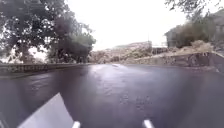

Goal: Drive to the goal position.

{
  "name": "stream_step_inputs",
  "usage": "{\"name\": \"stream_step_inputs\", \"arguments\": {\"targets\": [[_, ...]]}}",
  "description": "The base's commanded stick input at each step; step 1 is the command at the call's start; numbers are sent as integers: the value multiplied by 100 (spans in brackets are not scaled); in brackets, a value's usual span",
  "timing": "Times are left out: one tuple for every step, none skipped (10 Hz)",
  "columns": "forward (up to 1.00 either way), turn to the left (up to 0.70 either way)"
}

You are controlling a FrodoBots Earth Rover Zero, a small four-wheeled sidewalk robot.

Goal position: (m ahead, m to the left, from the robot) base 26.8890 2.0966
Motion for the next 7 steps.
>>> {"name": "stream_step_inputs", "arguments": {"targets": [[70, -10], [70, -35], [70, -35], [70, -35], [70, -35], [70, -35], [70, -35]]}}
